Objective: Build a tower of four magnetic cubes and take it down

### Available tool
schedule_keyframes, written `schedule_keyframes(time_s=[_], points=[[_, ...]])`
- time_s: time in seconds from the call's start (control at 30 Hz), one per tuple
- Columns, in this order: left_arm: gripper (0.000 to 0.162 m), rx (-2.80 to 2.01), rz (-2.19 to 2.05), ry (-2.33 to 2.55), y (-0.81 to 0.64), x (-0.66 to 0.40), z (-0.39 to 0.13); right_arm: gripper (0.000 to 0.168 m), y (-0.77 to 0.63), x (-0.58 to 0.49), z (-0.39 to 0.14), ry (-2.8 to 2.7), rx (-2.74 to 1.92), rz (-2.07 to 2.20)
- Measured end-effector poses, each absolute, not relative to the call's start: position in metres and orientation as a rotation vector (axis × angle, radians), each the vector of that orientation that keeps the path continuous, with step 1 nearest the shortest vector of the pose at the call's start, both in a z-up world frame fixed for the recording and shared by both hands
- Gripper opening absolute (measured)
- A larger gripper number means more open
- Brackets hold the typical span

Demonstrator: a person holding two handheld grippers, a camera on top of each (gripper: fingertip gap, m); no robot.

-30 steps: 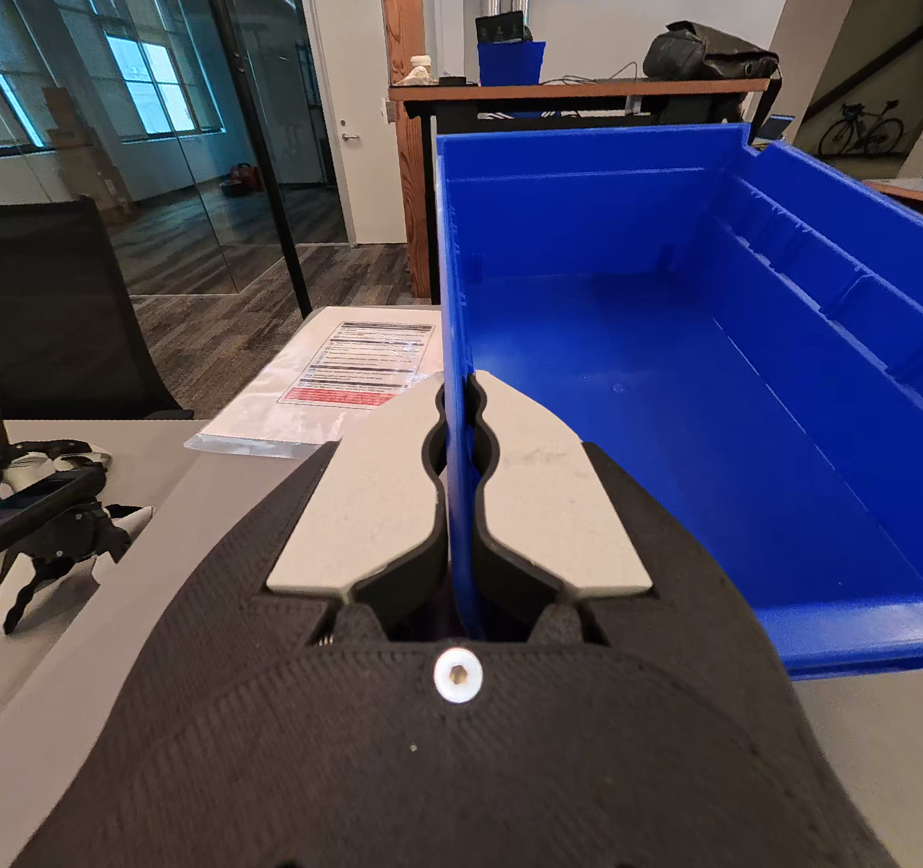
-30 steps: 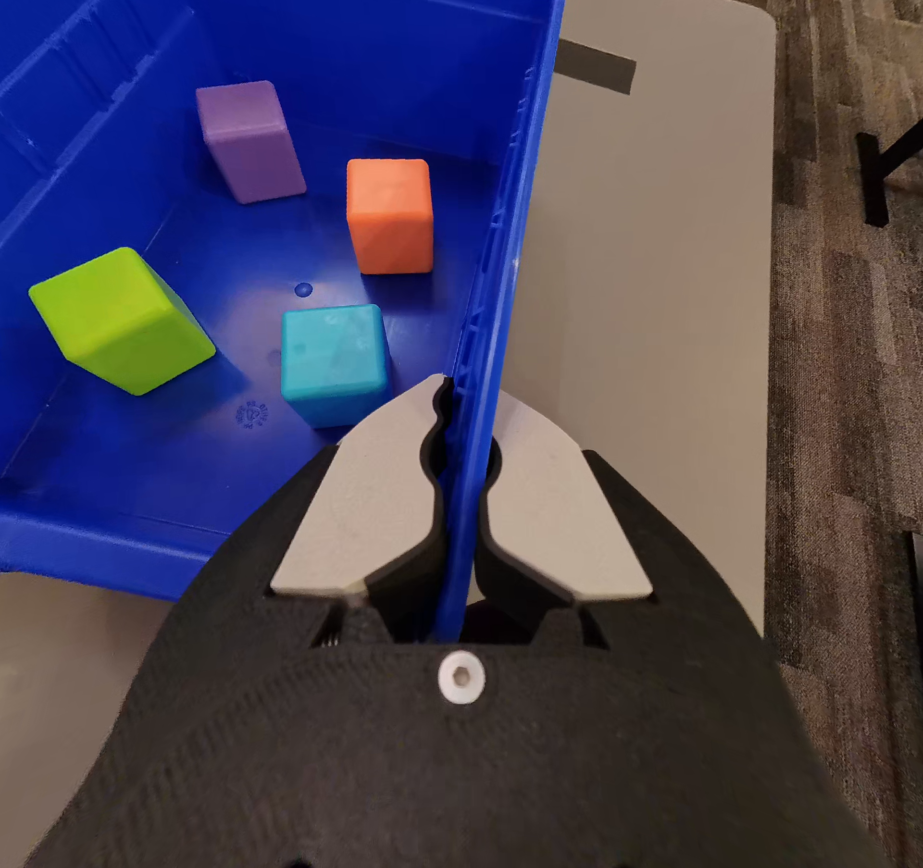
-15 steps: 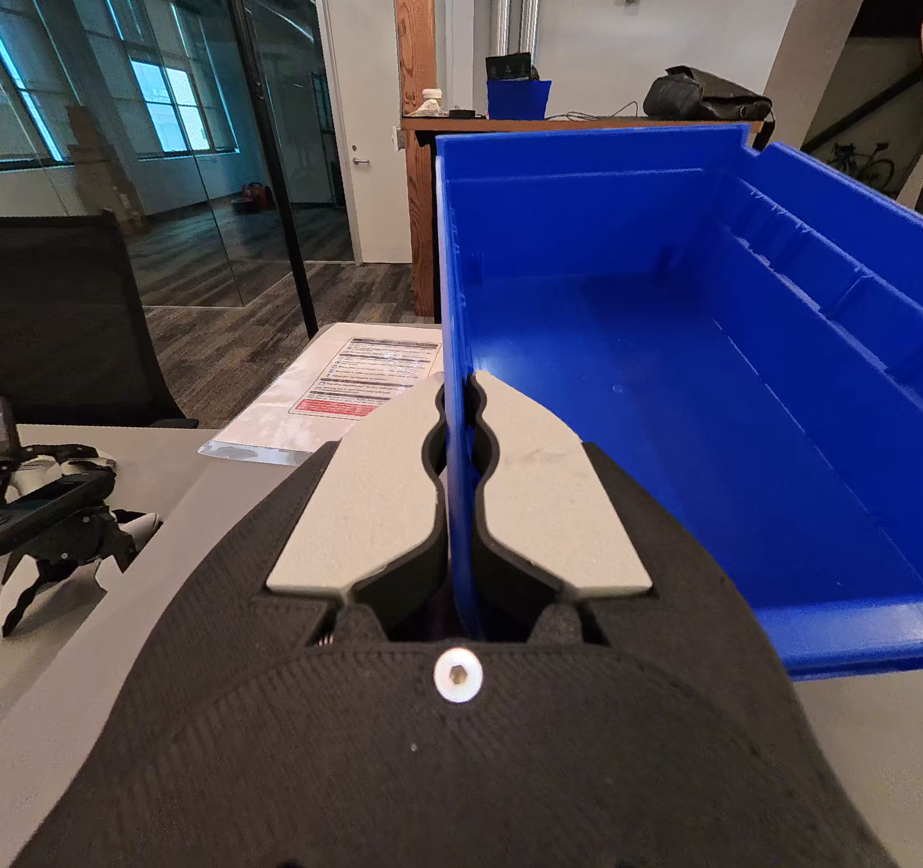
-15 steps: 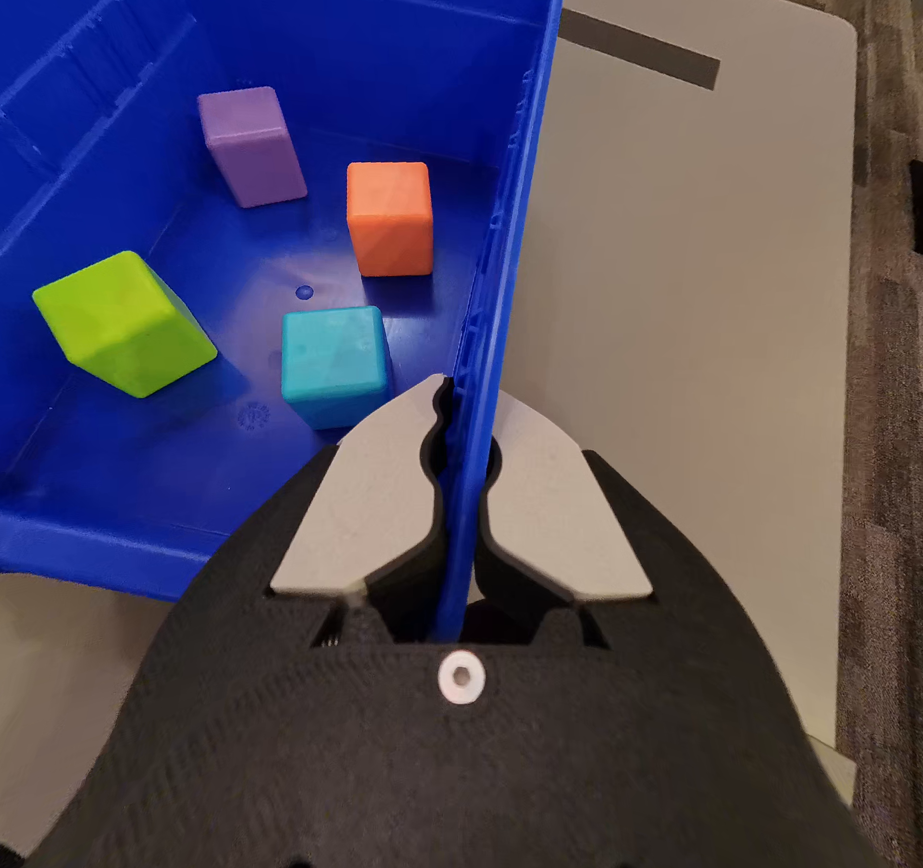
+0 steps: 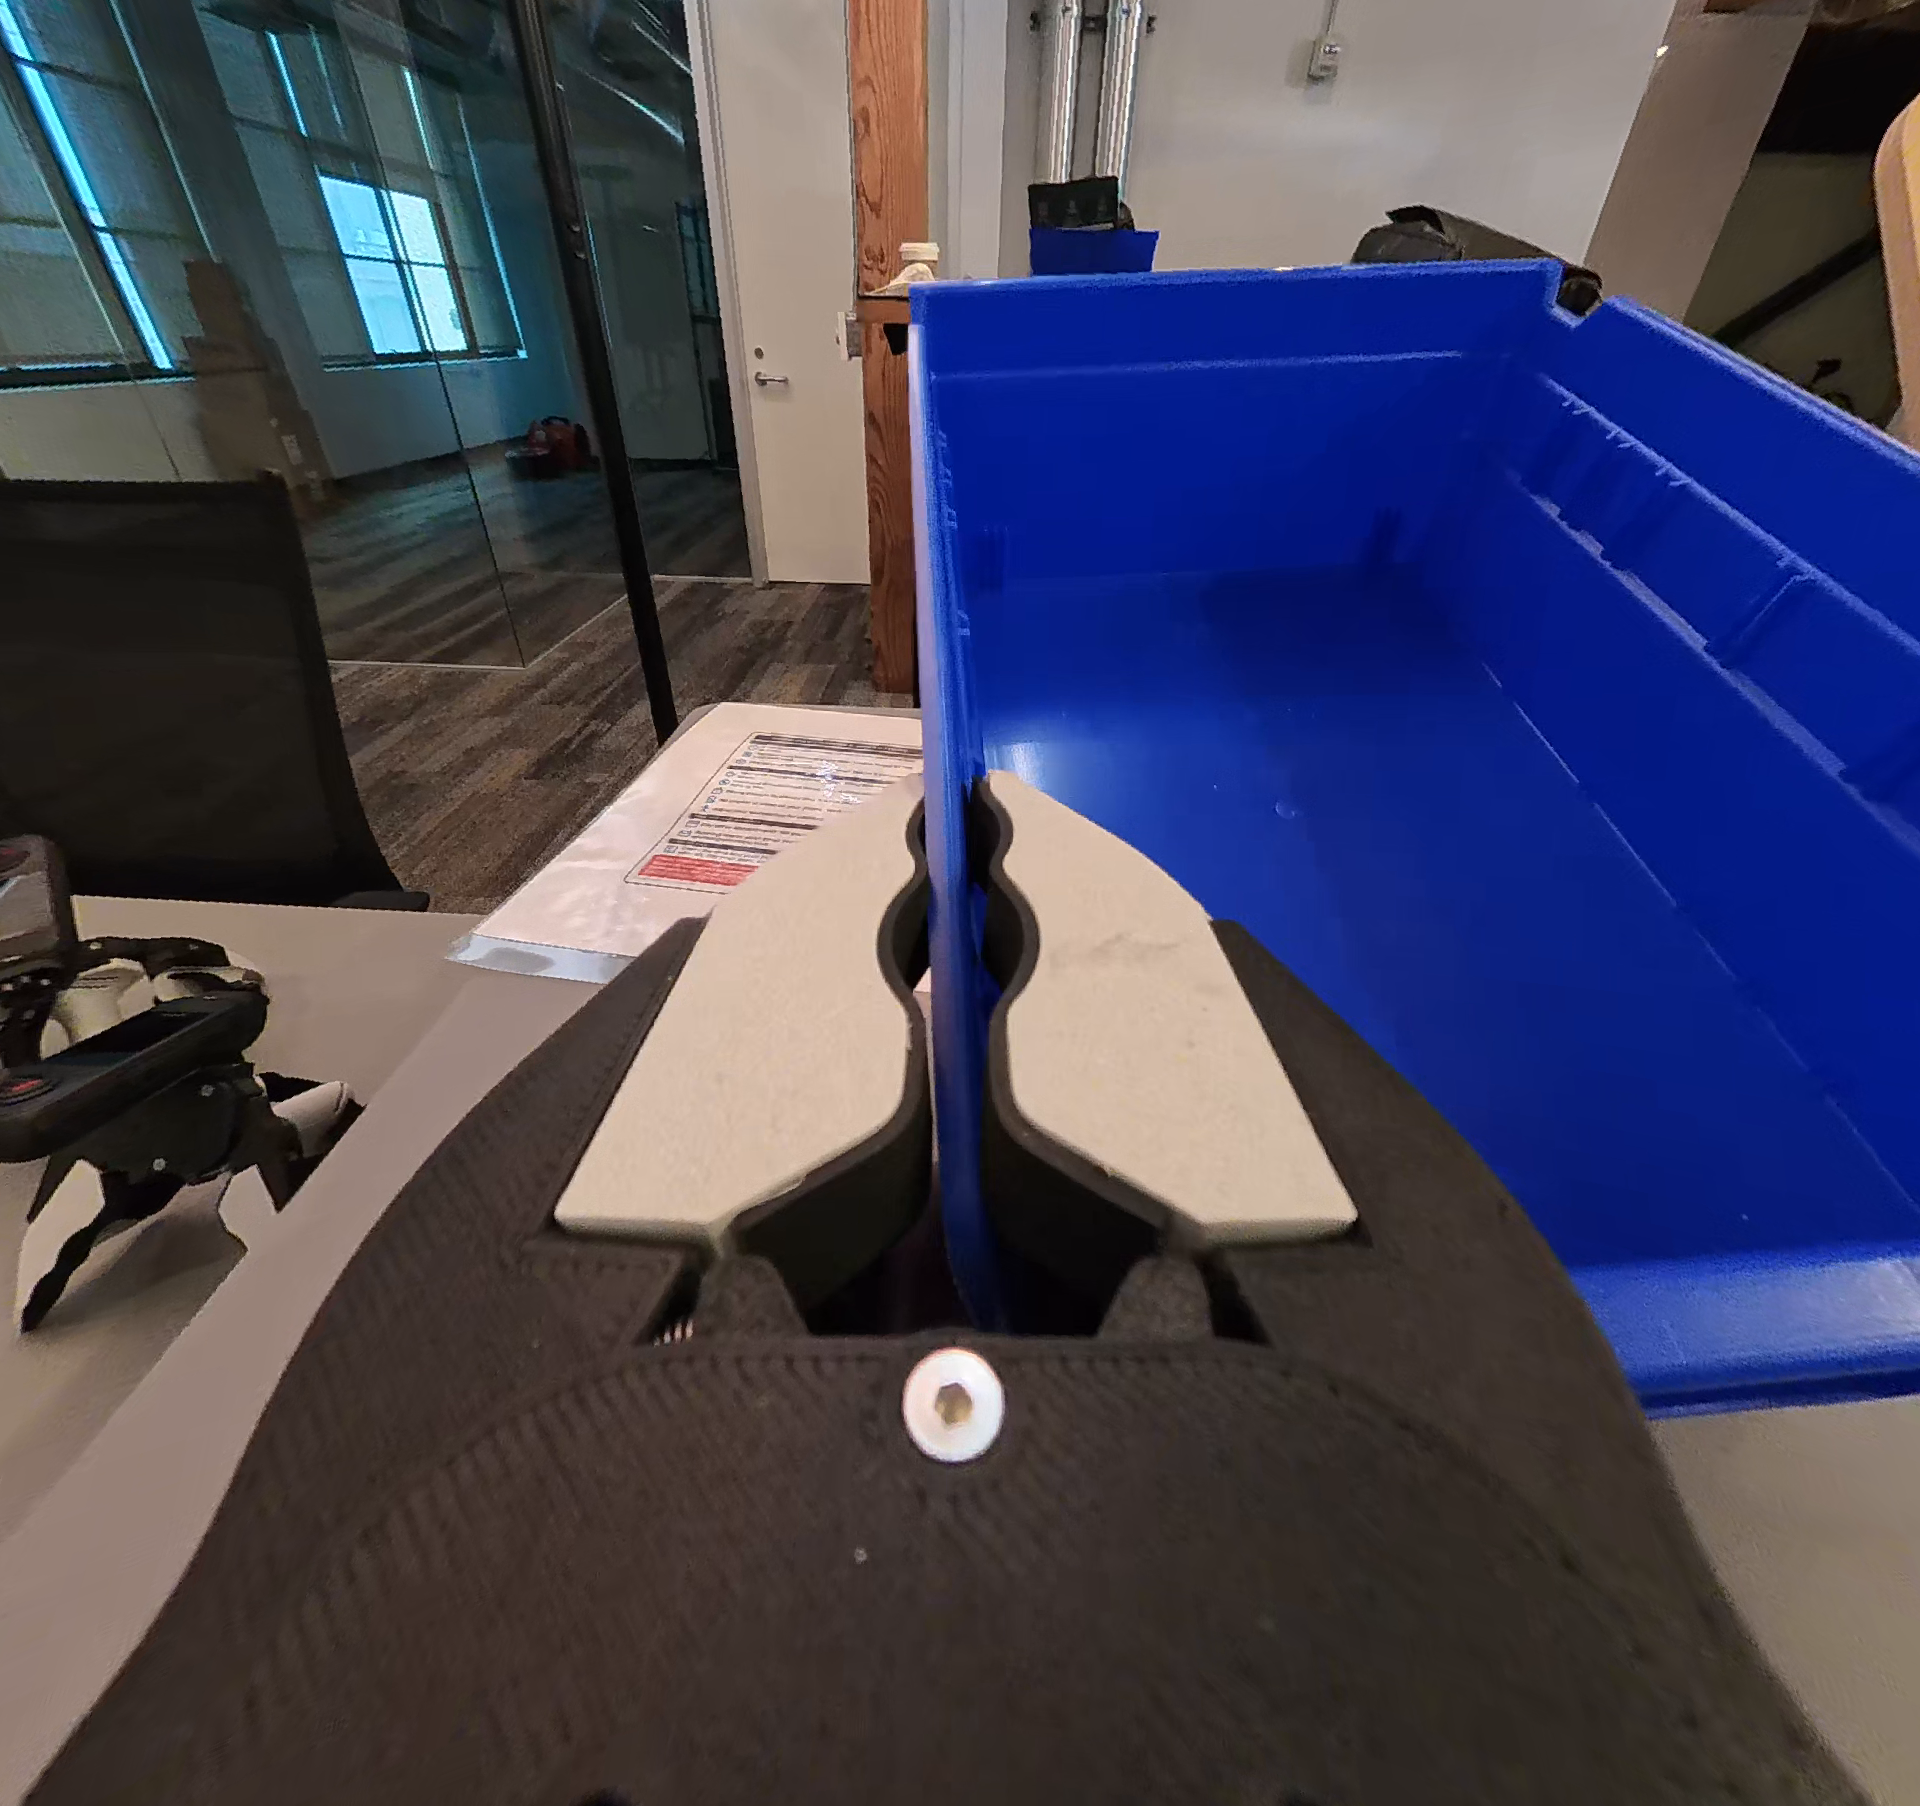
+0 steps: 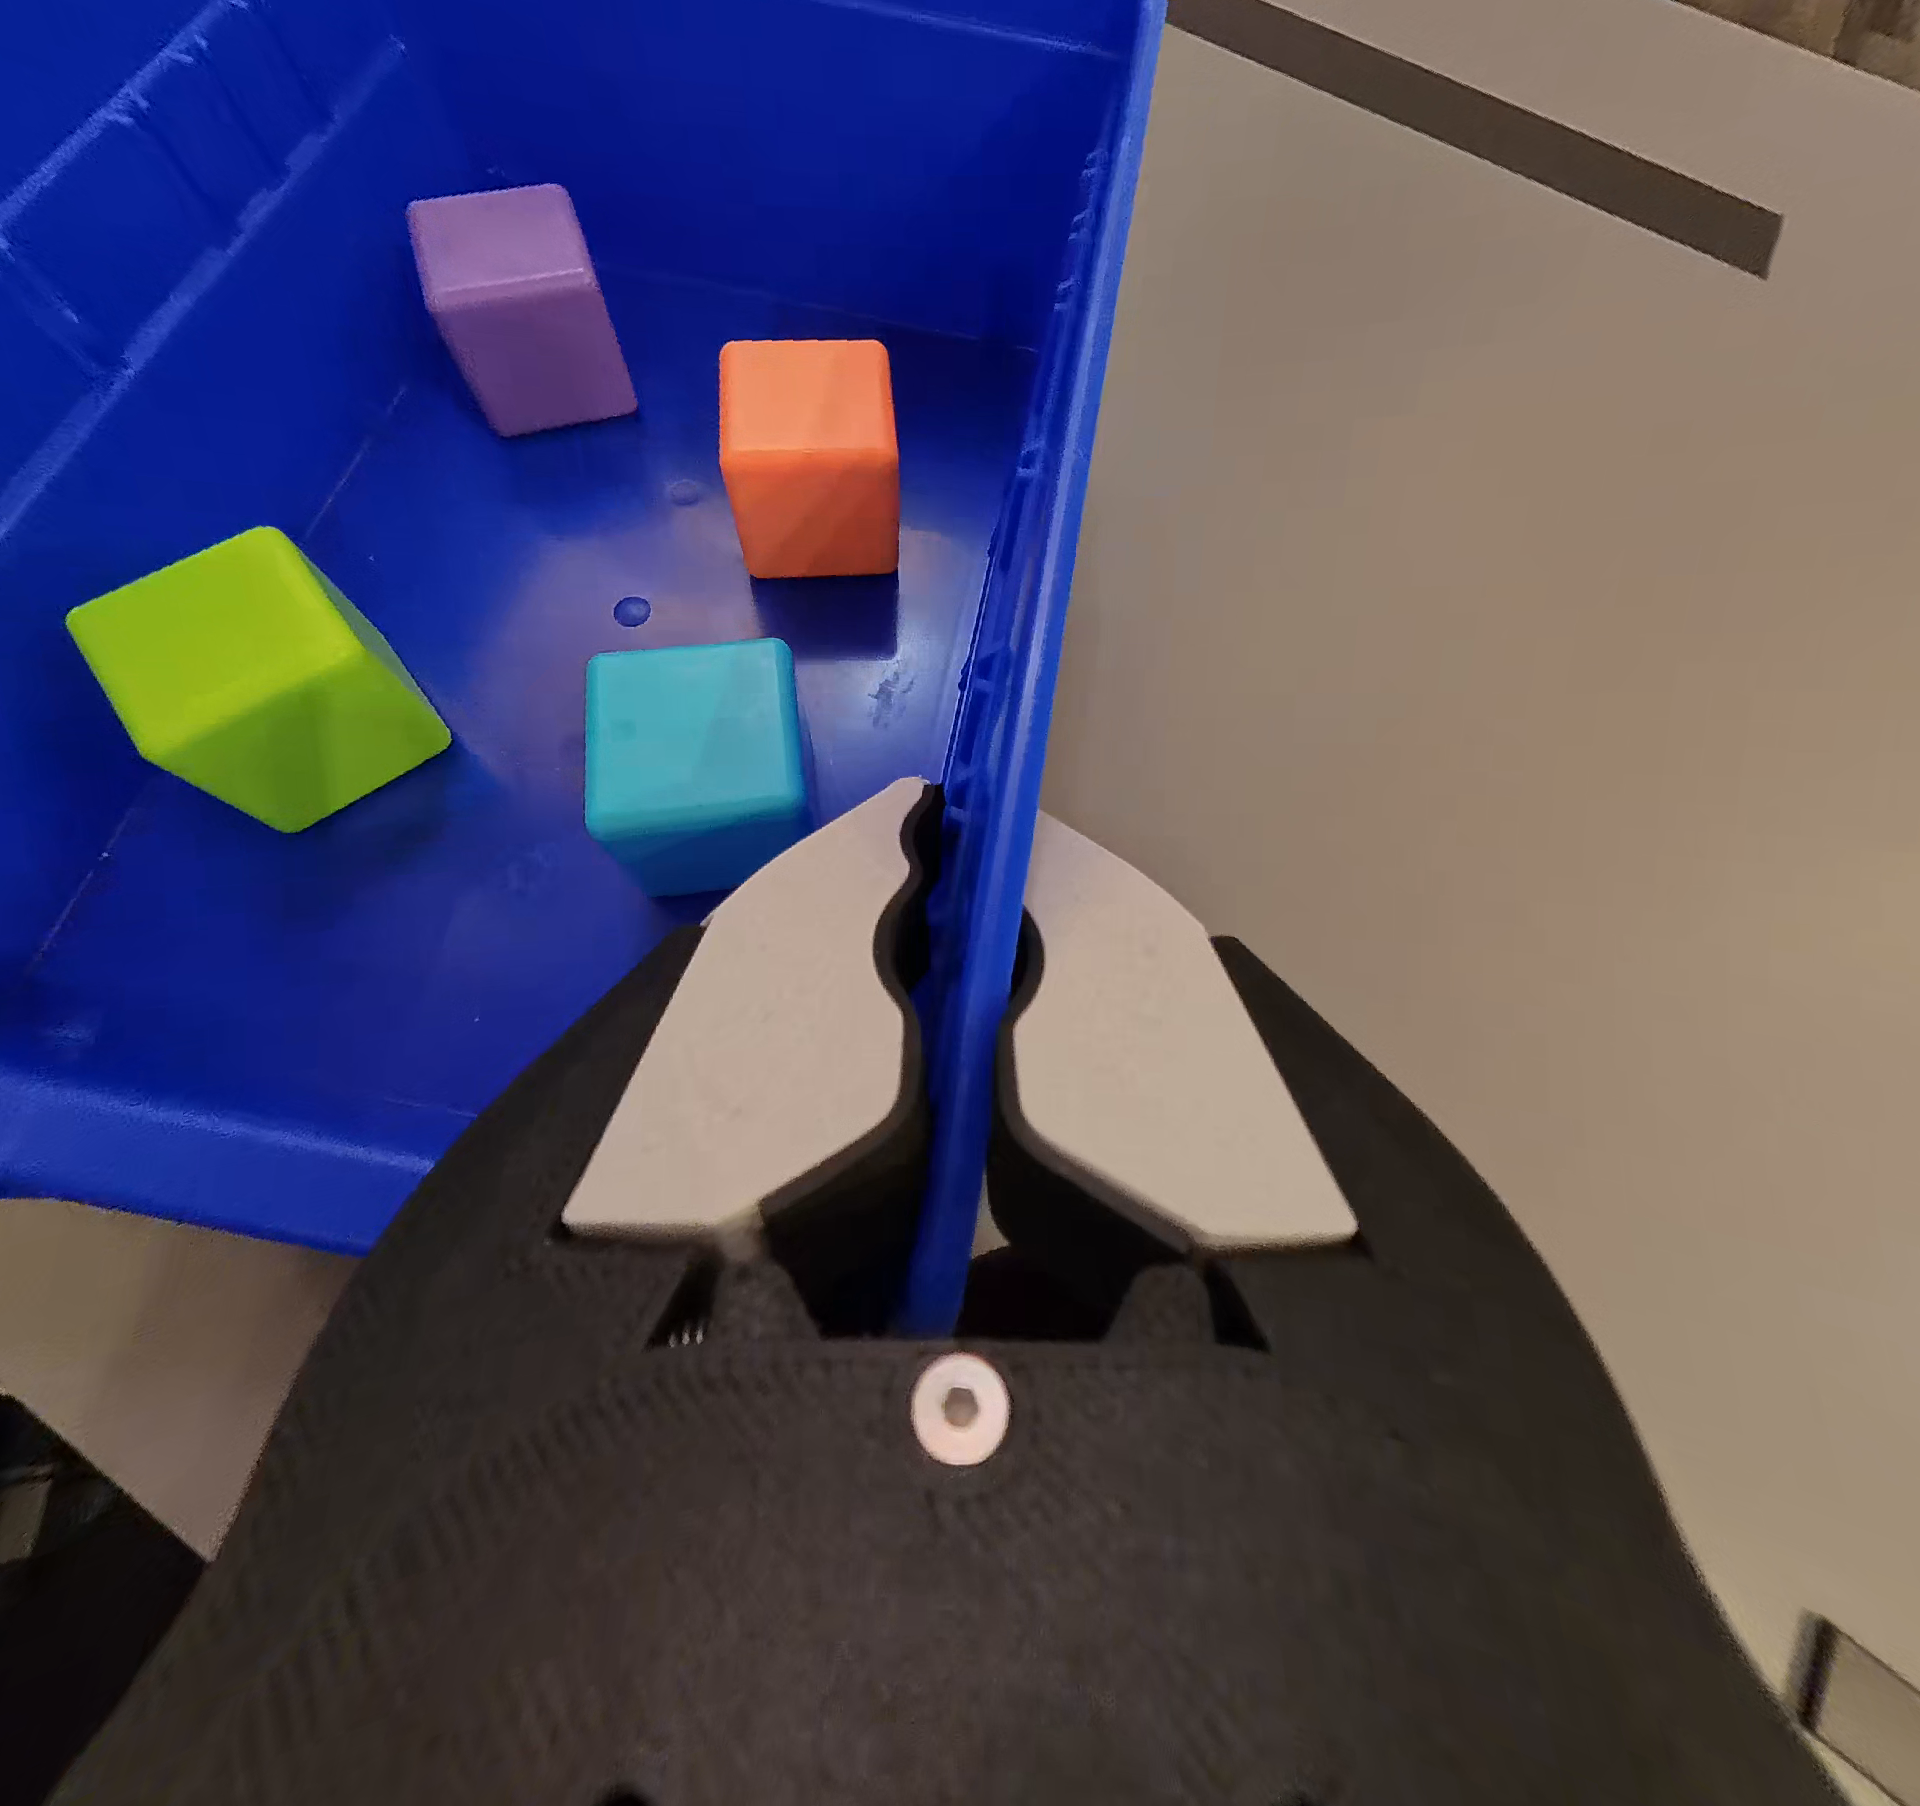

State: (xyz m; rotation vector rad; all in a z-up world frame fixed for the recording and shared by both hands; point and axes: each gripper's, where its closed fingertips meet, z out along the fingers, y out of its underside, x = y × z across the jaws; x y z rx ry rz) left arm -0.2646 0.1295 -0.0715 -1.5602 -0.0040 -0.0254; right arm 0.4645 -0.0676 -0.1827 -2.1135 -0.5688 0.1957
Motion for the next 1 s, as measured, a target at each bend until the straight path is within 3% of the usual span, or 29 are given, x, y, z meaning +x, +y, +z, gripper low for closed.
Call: schedule_keyframes(time_s=[1.0], points=[[0.004,-1.461,0.031,-0.052,0.110,-0.289,-0.045,0.008,-0.057,0.299,-0.183,-0.897,-2.018,0.386]])
